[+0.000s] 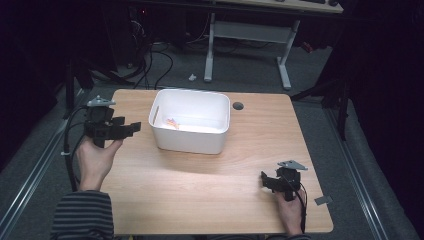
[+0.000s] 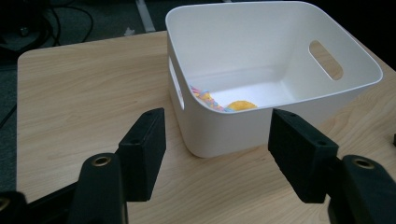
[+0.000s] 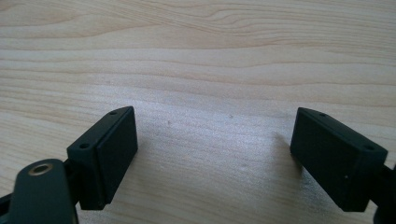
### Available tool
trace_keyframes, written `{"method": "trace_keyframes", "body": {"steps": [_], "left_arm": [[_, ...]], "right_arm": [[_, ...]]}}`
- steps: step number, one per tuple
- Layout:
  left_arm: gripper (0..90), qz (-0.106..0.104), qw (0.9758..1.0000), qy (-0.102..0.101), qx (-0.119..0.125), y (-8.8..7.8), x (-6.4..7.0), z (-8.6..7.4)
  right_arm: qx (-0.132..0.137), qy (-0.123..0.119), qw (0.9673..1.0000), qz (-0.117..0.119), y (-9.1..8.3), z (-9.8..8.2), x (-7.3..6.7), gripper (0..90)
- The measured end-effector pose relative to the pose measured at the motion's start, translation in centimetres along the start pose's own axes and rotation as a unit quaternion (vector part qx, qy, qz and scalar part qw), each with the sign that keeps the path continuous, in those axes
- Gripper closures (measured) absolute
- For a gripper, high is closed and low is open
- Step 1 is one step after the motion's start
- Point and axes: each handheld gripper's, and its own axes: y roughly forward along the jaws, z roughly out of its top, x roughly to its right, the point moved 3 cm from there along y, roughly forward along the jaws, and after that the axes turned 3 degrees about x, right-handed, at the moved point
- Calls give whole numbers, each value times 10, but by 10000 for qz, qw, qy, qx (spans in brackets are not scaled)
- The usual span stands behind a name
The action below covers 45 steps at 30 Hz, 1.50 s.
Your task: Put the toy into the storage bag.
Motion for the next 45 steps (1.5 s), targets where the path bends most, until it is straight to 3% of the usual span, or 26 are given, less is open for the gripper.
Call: {"method": "trace_keyframes", "body": {"steps": [6, 14, 27, 32, 45], "left_arm": [[371, 26, 9999, -66, 105, -16, -7, -15], [385, 161, 9998, -143, -9, -25, -15, -33], [360, 170, 9993, -322, 79, -32, -23, -61], [356, -3, 9990, -424, 168, -33, -21, -69], [355, 20, 9988, -469, 106, -19, -19, -90]], "right_arm": [[-6, 7, 10000, -4, 0, 0, 0, 148], [-8, 10, 10000, -4, 0, 0, 0, 148], [-8, 10, 10000, -4, 0, 0, 0, 148], [-6, 10, 10000, -5, 0, 0, 0, 148], [-10, 13, 10000, -1, 0, 0, 0, 148]]}}
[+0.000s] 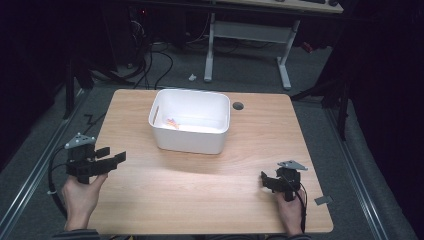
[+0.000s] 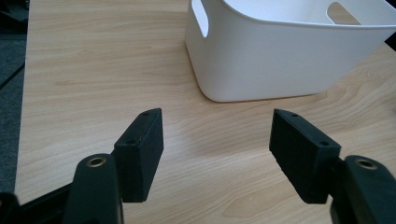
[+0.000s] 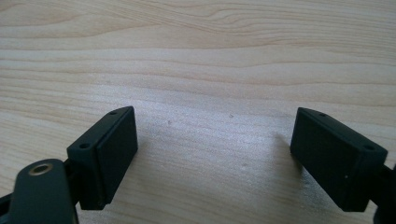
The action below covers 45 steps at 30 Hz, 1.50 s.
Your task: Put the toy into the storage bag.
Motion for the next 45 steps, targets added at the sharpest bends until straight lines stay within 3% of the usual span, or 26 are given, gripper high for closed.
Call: {"method": "trace_keyframes", "body": {"steps": [16, 19, 29, 39, 45], "left_arm": [[333, 131, 9997, -88, -165, 21, -4, -29], [327, 40, 9998, -176, -86, 25, -3, -35], [314, 75, 9995, -244, -167, 42, -4, -51], [313, 180, 9993, -234, -217, 58, -4, -67], [303, 334, 9990, -28, -280, 70, 0, -72]], "right_arm": [[0, -1, 10000, 0, 0, 0, 0, 148], [1, -1, 10000, 0, 0, 0, 0, 148], [0, 0, 10000, -2, 0, 0, 0, 148], [2, -1, 10000, -1, 0, 0, 0, 148], [0, 1, 10000, -3, 0, 0, 0, 148]]}}
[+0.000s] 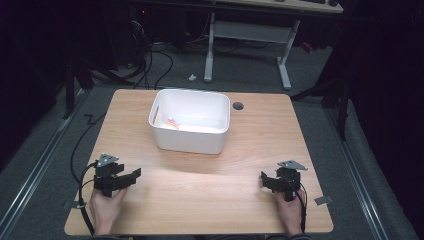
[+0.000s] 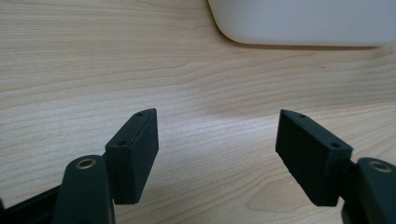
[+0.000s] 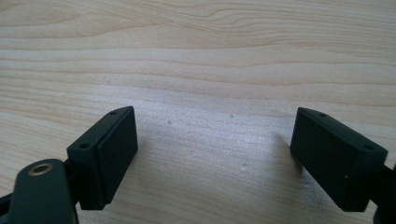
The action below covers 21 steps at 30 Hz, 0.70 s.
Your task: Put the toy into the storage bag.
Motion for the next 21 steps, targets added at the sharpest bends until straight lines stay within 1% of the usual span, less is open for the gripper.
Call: {"method": "trace_keyframes", "body": {"steps": [2, 6, 10, 14, 21], "left_arm": [[301, 48, 10000, 60, -10, 4, 1, -2], [298, 77, 9999, 71, -71, 13, 2, -7], [298, 194, 9996, 172, -82, 21, 5, -7], [298, 257, 9994, 196, -85, 28, 6, -7], [298, 398, 9985, 338, -147, 34, 6, -9]], "right_arm": [[0, 0, 10000, 0, 0, 0, 0, 148], [0, -1, 10000, 0, 0, 0, 0, 148], [1, -2, 10000, 2, 0, 0, 0, 148], [1, -1, 10000, 0, 0, 0, 0, 148], [0, 0, 10000, 0, 0, 0, 0, 148]]}}
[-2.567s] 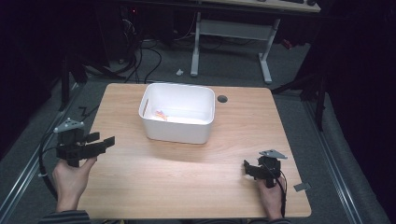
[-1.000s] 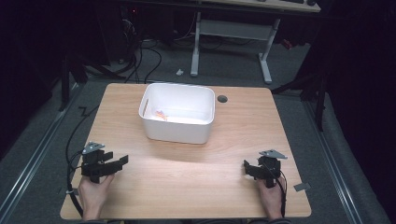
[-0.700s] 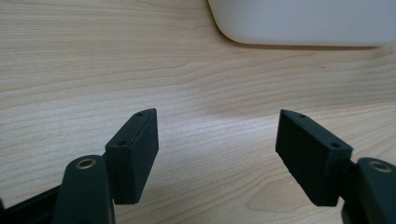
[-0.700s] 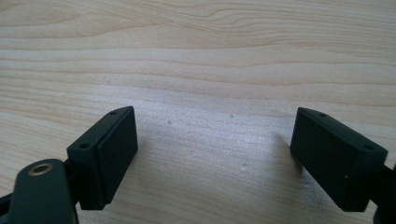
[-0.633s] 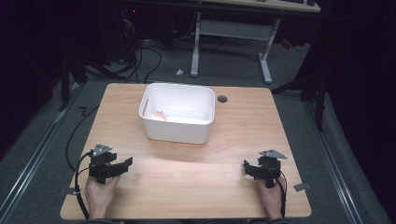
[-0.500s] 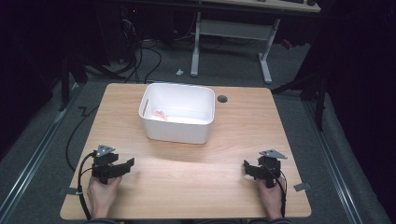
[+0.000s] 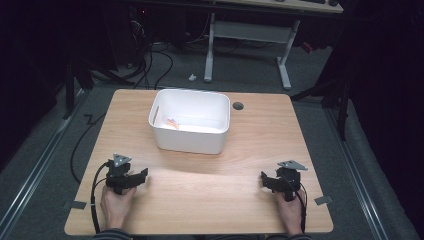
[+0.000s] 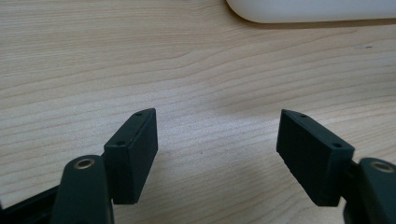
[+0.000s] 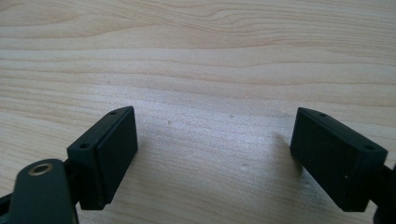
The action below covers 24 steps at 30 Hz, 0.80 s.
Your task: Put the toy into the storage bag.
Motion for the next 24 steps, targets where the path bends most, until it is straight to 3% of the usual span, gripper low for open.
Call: {"method": "trace_keyframes", "body": {"steps": [9, 14, 16, 24], "left_arm": [[298, 54, 10000, 3, -11, 8, -1, -1], [285, 237, 9996, 183, -6, 14, 1, -3], [260, 285, 9992, 246, 149, 15, 3, -6], [248, 167, 9997, 65, 193, 13, 0, -7]], "right_arm": [[0, 0, 10000, -1, 0, 0, 0, 148], [0, -1, 10000, 7, 0, 0, 0, 149], [-6, -9, 10000, 3, 0, 0, 0, 148], [-3, -17, 10000, 2, 0, 0, -1, 148]]}}
